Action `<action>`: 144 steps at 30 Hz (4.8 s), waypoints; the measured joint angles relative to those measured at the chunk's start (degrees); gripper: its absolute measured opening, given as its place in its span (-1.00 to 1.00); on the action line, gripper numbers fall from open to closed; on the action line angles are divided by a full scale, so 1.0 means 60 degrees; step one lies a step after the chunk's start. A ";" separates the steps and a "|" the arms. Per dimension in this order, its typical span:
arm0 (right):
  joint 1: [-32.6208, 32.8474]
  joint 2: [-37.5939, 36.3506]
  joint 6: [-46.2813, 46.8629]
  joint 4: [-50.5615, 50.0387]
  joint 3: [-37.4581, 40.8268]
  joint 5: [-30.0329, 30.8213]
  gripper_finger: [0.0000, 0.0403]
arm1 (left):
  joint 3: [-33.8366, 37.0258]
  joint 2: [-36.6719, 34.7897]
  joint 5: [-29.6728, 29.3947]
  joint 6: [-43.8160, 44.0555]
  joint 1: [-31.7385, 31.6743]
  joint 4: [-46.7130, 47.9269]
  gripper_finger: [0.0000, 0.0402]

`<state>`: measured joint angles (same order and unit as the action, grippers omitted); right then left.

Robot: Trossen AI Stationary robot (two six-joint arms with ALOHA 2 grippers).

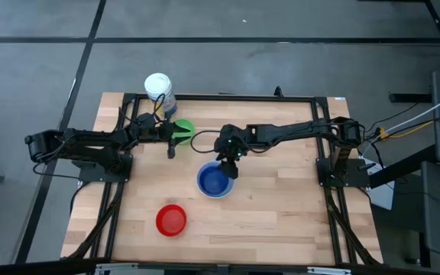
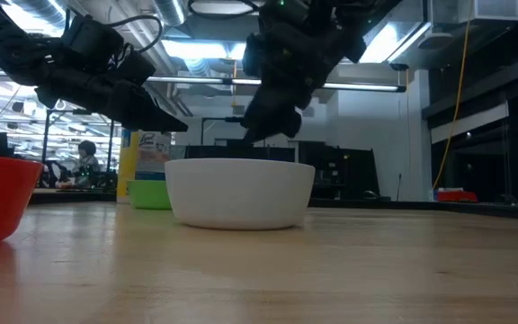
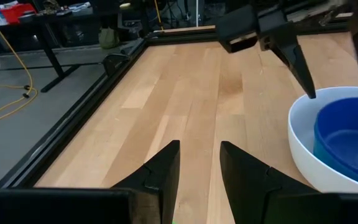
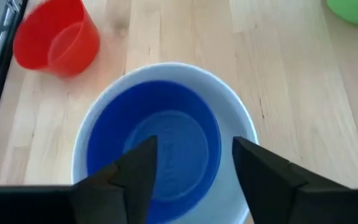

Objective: Nest bowls inside each other
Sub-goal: Stack the green bowl on the blue bowl

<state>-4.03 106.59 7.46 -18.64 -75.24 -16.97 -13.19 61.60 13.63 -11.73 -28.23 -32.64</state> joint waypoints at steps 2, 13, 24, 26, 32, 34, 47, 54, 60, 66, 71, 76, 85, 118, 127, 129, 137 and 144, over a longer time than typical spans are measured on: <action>0.0007 -0.0012 -0.0019 0.0014 -0.0246 0.0001 0.10 | 0.0000 0.0000 0.0000 0.0001 -0.0001 0.0003 -0.44; 0.0603 -0.2018 -0.0535 -0.2504 -0.1264 0.2367 -0.05 | 0.0000 0.0000 0.0262 0.0001 0.0000 0.0043 -0.44; 0.2737 -0.4191 0.0382 -0.3075 -0.0295 0.7079 -0.01 | 0.0004 -0.0009 0.2366 0.0970 0.0167 -0.1171 -0.44; 0.3057 -0.4453 0.0882 -0.2956 0.0383 0.7785 0.01 | -0.0006 -0.0066 0.2646 0.1246 0.0375 -0.1432 -0.44; 0.3547 -0.4993 0.1426 -0.1336 0.2484 0.8829 0.02 | -0.1215 -0.0153 0.2035 0.0922 0.1148 0.1652 -0.44; 0.3541 -0.5121 0.1428 -0.0795 0.3009 0.8844 0.01 | -0.2017 -0.0142 0.1105 0.0391 0.1390 0.4132 -0.45; 0.3475 -0.5450 0.0419 0.1654 0.4690 0.8935 0.05 | -0.3912 -0.0134 -0.1780 0.0315 0.0972 0.9821 -0.44; 0.3486 -0.5450 0.0189 0.3212 0.5764 0.9125 0.09 | -0.3901 0.0022 -0.1521 0.0262 0.0326 1.0130 -0.44; 0.3650 -0.5446 0.0288 0.4973 0.6863 0.9267 0.04 | -0.3901 0.0311 -0.1487 0.0178 0.0125 1.0152 -0.44; 0.3646 -0.5446 0.0192 0.6089 0.7403 0.9265 -0.01 | -0.3901 0.1074 -0.1394 0.0178 0.0003 1.0047 -0.44; 0.3646 -0.5446 0.0114 0.6114 0.7403 0.9260 0.01 | -0.3901 0.1820 -0.1337 0.0112 -0.0096 0.9837 -0.44; 0.3654 -0.5446 0.0106 0.6097 0.7403 0.9187 0.08 | -0.3901 0.2356 -0.1333 -0.0003 -0.0142 0.9534 -0.44; 0.3654 -0.5446 0.0102 0.6107 0.7403 0.9187 0.02 | -0.3901 0.2699 -0.1455 -0.0325 -0.0133 0.9458 -0.70; 0.3770 -0.5796 0.0576 0.8228 0.9541 0.9754 0.00 | -0.6816 0.2297 0.0213 0.0169 0.3555 0.9344 -0.99; 0.3770 -0.5796 0.0277 0.8333 0.9541 0.9683 -0.01 | -0.6805 0.3565 -0.0066 0.0507 0.4447 0.9110 -0.99; 0.3770 -0.5796 0.0277 0.8326 0.9541 0.9679 0.01 | -0.6808 0.3874 -0.0069 0.0466 0.4626 0.8723 -0.99; 0.3770 -0.6048 0.0201 0.8204 0.9551 0.9606 -0.03 | -0.6794 0.4258 -0.0065 0.0605 0.5164 0.8420 -0.99; 0.3770 -0.6948 0.0147 0.7562 0.9552 0.9601 -0.08 | -0.7482 0.4240 -0.1057 0.0060 0.5514 0.9211 -0.99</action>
<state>18.59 64.89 8.34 26.73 -17.93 40.63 -58.08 87.05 7.29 -11.37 4.85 22.62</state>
